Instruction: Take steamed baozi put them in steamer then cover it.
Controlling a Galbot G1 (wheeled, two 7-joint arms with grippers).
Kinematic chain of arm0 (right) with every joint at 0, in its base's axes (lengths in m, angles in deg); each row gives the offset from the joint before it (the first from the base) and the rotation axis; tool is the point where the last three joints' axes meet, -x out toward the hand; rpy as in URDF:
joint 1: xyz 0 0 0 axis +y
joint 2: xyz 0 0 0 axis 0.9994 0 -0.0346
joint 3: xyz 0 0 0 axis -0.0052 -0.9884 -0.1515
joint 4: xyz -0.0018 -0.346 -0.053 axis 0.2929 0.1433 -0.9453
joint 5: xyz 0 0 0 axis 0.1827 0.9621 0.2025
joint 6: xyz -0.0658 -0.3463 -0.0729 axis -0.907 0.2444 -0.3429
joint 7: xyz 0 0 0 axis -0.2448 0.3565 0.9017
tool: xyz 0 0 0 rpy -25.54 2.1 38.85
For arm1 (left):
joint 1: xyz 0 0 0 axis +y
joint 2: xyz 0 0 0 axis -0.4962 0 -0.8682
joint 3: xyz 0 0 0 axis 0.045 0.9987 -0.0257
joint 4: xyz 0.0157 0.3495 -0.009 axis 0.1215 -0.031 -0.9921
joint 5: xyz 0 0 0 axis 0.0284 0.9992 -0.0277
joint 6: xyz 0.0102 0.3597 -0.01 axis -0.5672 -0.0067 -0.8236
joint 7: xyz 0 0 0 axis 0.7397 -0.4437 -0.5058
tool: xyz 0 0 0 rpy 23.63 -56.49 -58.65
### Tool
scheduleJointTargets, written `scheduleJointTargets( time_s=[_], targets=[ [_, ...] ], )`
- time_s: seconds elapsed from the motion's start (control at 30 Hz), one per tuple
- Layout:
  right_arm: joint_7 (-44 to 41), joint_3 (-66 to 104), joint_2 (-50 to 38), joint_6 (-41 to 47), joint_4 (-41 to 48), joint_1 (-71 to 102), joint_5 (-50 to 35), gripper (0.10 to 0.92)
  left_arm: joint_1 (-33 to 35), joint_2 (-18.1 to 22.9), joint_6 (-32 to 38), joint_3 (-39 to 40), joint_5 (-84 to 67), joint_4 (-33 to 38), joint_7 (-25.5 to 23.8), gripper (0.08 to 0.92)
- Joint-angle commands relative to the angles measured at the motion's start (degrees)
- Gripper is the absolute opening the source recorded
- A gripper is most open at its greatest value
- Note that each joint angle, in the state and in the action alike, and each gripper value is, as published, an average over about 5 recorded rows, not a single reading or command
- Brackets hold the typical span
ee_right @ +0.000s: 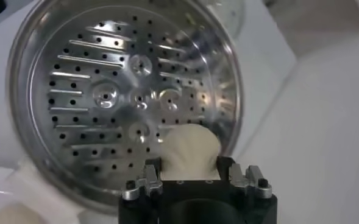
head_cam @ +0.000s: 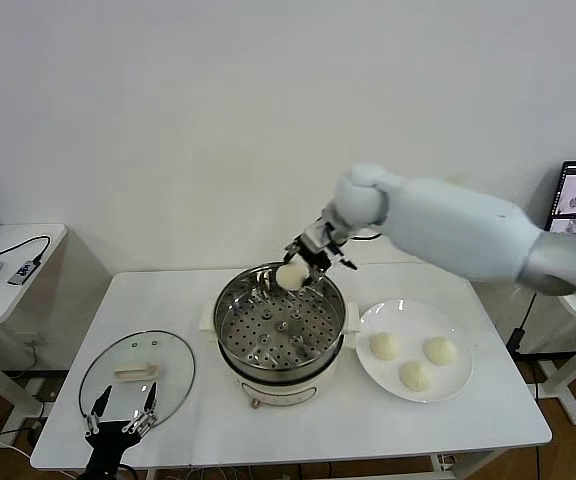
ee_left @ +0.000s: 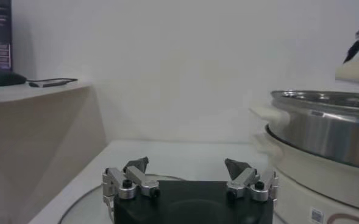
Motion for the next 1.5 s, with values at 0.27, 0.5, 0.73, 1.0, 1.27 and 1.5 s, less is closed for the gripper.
scheduleJointTargets(
  time_s=[0.27,0.5,0.73,1.0,1.27,1.5],
  targets=[
    [1.5,-3.5,9.0,-13.9,9.2,1.5,11.4,0.569,-0.4,0.3,0.1,-0.5,-0.6,-0.1,-0.2,0.823],
    [2.1,-3.0,10.2,-17.2,11.9,2.8,15.6,0.577,-0.6,0.2,0.1,-0.5,-0.4,-0.3,-0.2,0.823],
    [3.0,-2.1,10.5,-19.3,13.9,3.8,18.8,0.574,-0.8,0.1,0.1,-0.3,-0.2,-0.6,-0.2,0.823],
    [5.0,-0.9,10.6,-20.2,14.9,5.5,21.1,0.744,-1.0,0.3,0.0,-0.1,0.2,-0.4,-0.1,0.823],
    [1.8,-2.2,6.2,-11.8,5.8,-0.9,6.5,0.822,-0.4,0.6,0.0,-0.4,0.8,0.5,0.0,0.823],
    [-3.5,-4.8,-3.6,7.7,-6.7,-10.3,-10.6,0.823,-0.3,0.6,-0.1,-0.3,1.2,1.5,0.0,0.823]
  ],
)
